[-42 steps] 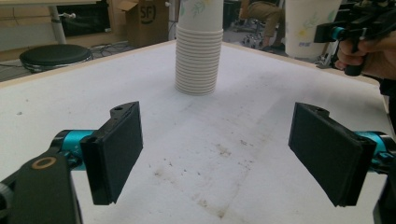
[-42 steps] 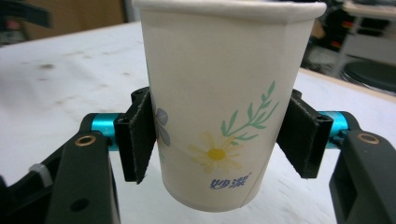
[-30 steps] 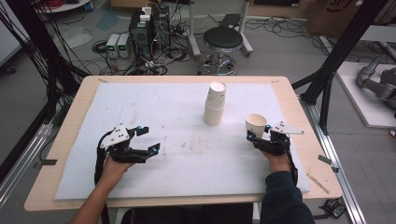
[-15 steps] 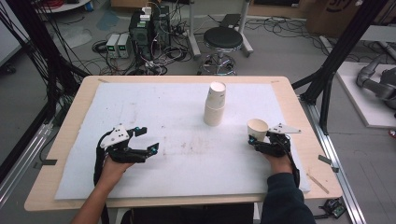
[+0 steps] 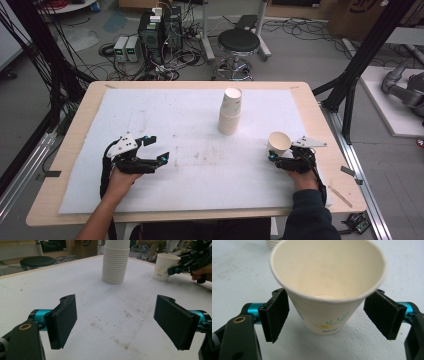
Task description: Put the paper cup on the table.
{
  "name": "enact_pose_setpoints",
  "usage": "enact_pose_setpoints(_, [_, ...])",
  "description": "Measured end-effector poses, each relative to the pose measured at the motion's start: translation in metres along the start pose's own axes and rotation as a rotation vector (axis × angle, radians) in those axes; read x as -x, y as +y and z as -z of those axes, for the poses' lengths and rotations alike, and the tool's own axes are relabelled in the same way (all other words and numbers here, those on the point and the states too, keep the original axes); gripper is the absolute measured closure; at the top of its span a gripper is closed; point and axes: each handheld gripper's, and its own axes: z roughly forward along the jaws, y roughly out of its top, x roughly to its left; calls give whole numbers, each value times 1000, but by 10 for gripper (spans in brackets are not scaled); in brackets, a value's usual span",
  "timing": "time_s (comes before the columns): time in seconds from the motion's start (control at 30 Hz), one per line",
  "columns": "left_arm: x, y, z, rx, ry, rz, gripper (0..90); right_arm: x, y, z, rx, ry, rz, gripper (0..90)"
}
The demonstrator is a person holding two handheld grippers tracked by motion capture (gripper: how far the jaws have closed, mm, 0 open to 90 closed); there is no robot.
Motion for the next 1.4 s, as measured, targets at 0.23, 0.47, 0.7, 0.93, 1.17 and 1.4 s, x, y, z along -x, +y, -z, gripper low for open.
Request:
enact_pose_setpoints(0.23, [-2,2,2,15,8,4,187,-4,-1,21,9,26,11,202])
enact_pose_setpoints(0.47, [-6,5,7,74,-8,45,162,-14,0,45,82,49,-6,202])
enact_pose_setpoints(0.7, [-7,5,9,91,0,52,162,-29,10,64,146,72,38,202])
enact_pose_setpoints(0.93, [-5,9,11,109,-15,43,162,-41,20,64,197,171,78,203])
enact_pose_setpoints(1.17, [-3,11,14,110,-14,32,162,-49,25,60,209,214,121,202])
enact_pose_setpoints(1.4, [-1,13,19,119,-18,27,162,-51,26,59,209,219,129,202])
